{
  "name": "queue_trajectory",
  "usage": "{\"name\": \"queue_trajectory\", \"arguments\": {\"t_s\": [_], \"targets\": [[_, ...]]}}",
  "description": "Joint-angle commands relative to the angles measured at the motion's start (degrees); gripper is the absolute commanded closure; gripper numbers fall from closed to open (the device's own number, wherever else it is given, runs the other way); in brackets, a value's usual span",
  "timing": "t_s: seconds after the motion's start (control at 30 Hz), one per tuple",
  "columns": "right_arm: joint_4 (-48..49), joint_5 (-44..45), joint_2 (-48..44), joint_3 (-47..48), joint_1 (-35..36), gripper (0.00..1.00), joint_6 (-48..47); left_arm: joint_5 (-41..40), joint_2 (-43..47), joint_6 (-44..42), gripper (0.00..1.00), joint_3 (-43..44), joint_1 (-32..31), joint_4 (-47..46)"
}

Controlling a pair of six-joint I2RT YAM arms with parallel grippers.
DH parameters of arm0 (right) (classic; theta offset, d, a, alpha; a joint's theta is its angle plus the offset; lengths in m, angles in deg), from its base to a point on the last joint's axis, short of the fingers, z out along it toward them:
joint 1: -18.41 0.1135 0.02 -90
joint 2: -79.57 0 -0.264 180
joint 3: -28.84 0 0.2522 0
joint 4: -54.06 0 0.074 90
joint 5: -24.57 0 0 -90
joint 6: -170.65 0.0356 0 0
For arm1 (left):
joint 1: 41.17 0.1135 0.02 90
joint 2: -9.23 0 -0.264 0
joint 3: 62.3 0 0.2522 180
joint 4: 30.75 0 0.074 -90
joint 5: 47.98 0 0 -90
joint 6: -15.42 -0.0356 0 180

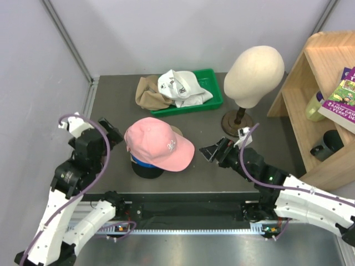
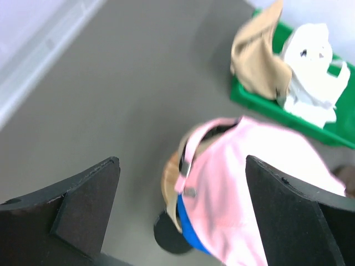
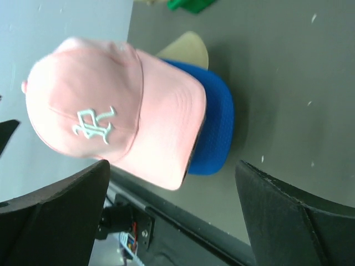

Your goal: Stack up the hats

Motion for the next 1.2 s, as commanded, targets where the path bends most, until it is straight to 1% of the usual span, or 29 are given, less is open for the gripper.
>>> {"name": "queue_trajectory", "arguments": {"t_s": [0.0,0.03,0.1,0.13,0.17,0.2,0.23,0.27,0.3,0.33,0.37,0.4,0.43,0.5,0.53,0.6,0.63,0.77,0.87,0.9,0.97,1.0,1.03,1.07,1.1,1.13,1.17], "targets": [[-10.90,5.47,-0.07,7.58,-3.37,0.06,-3.52,-4.44,-9.54,-10.23,0.01,7.59,0.04,-4.23],[-11.61,4.77,0.55,8.20,-4.69,0.05,-2.82,-2.43,-14.87,-11.63,0.01,10.21,0.04,-8.60],[-11.88,1.88,2.13,9.52,-9.08,0.05,-2.99,0.12,-20.78,-14.80,0.01,13.04,0.04,-13.28],[-11.79,0.82,2.75,9.96,-10.75,0.05,-3.08,1.88,-26.38,-15.77,0.01,15.66,0.04,-17.91],[-11.88,-0.32,3.36,10.84,-14.68,0.05,-3.08,5.11,-29.22,-17.26,0.01,16.99,-0.05,-20.05],[-11.97,-3.73,4.67,11.28,-16.98,0.05,-3.25,6.97,-32.04,-17.88,0.01,20.23,-0.05,-21.81],[-11.97,-5.50,5.38,11.81,-19.27,0.05,-3.78,8.64,-37.55,-18.32,0.01,21.91,-0.05,-24.87],[-11.71,-7.09,6.08,12.68,-23.29,0.05,-4.22,12.05,-40.47,-18.94,0.01,23.76,-0.05,-26.04],[-11.62,-9.10,7.66,13.30,-24.90,0.05,-4.57,13.65,-43.29,-19.29,0.02,27.60,-0.05,-27.27],[-11.53,-9.73,8.37,13.83,-26.13,0.05,-5.62,15.06,-48.80,-19.47,0.02,29.73,-0.14,-27.97],[-11.53,-9.83,9.33,15.14,-27.80,0.05,-6.06,16.56,-51.46,-19.82,0.02,31.84,-0.23,-29.03],[-11.36,-10.17,11.00,15.85,-28.42,0.05,-6.41,18.83,-54.18,-19.99,0.02,35.86,-0.23,-29.38],[-11.09,-10.44,11.97,16.55,-29.04,0.05,-7.29,20.07,-59.08,-20.08,0.02,37.99,-0.23,-29.56],[-10.48,-11.75,14.95,18.22,-30.62,0.05,-7.91,22.18,-63.68,-20.00,0.02,43.78,-0.23,-29.30],[-9.52,-12.37,15.84,19.27,-31.67,0.05,-8.26,22.81,-67.71,-20.17,0.03,45.38,-0.23,-29.47],[-8.55,-14.21,18.82,20.24,-32.56,0.05,-8.70,24.73,-71.59,-20.52,0.04,49.85,-0.23,-29.39],[-7.67,-14.74,19.79,21.21,-33.43,0.05,-8.79,25.18,-75.18,-20.61,0.04,51.53,-0.23,-28.87],[-6.96,-16.59,24.19,24.20,-34.58,0.05,-9.67,23.61,-83.20,-21.22,0.07,60.58,-0.32,-22.81],[-6.52,-17.29,25.68,25.61,-35.02,0.05,-10.02,21.23,-85.67,-22.72,0.11,60.96,-0.23,-21.13],[-6.35,-17.38,25.95,25.87,-35.20,0.05,-10.11,21.14,-86.37,-23.16,0.19,60.78,-0.23,-21.47],[-5.82,-17.56,26.92,26.49,-35.55,0.05,-10.28,22.54,-86.73,-23.77,0.24,60.25,-0.14,-22.09],[-5.56,-17.56,27.27,26.58,-35.72,0.06,-10.46,23.24,-87.25,-23.78,0.33,60.08,-0.14,-22.35],[-5.38,-17.56,27.53,27.10,-35.90,0.06,-10.72,24.73,-87.61,-23.86,0.39,59.99,-0.14,-22.79],[-5.20,-17.56,28.15,27.37,-36.08,0.06,-10.81,25.18,-87.87,-23.86,0.49,60.07,-0.14,-22.88],[-5.11,-19.04,28.50,27.72,-36.08,0.06,-11.59,25.45,-87.96,-23.86,0.65,60.07,-0.14,-22.88],[-4.77,-19.40,28.76,28.50,-36.25,0.06,-12.12,25.45,-87.79,-23.78,0.97,60.07,-0.14,-23.06],[-4.50,-20.62,29.38,28.86,-36.25,0.06,-12.83,25.01,-87.35,-23.78,1.00,59.64,-0.14,-23.41]]}}
